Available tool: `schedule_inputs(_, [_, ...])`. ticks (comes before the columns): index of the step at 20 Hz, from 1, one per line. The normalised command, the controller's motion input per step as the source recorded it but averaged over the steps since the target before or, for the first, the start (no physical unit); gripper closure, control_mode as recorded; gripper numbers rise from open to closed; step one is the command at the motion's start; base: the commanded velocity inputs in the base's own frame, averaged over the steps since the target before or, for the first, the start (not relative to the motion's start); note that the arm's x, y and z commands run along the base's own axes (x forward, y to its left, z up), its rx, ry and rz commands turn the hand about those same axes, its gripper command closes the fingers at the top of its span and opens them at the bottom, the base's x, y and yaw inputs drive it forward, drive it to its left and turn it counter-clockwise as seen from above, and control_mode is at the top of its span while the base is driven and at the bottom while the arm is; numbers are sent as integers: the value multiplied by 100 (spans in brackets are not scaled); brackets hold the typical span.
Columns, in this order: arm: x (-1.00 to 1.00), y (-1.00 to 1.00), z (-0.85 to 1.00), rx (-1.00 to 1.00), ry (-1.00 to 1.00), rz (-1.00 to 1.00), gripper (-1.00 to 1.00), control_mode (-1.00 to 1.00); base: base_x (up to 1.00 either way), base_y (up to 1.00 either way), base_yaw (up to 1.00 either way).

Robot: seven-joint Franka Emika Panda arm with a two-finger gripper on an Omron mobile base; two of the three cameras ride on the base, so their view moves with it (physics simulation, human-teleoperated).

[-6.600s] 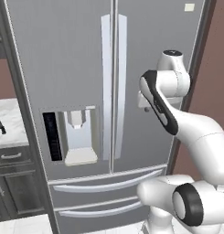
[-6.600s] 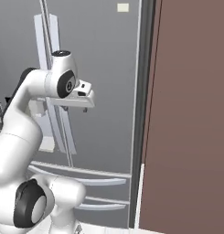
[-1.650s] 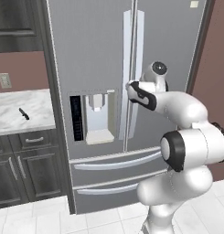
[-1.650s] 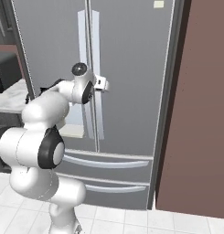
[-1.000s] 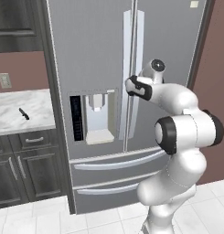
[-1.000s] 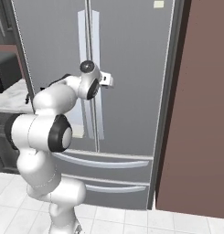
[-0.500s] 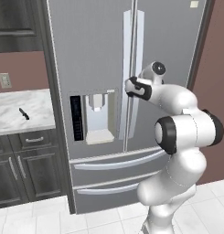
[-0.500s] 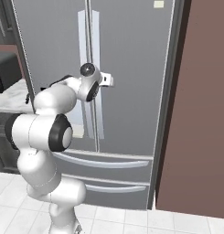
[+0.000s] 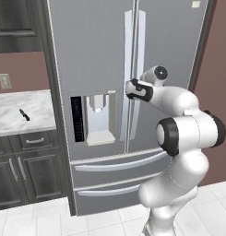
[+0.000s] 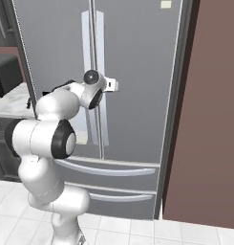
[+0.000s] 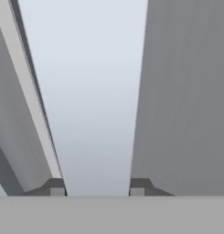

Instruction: Retrieve the butter from the fridge and place it on a plate on the dining table. Then retrieve the butter knife by the fridge and place it near the plate.

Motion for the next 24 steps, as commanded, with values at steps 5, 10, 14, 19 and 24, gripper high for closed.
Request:
schedule_inputs(5, [-65, -24, 9, -3, 6, -3, 100, -100, 0, 0, 0])
schedule_inputs(10, [-100, -55, 24, 0, 13, 0, 100, -100, 0, 0, 0])
schedule_inputs(14, [-100, -84, 27, 6, 12, 0, 100, -100, 0, 0, 0])
schedule_inputs(19, [-100, -100, 20, 23, 15, 1, 100, -100, 0, 0, 0])
schedule_inputs(24, [-95, -100, 1, 25, 3, 2, 100, -100, 0, 0, 0])
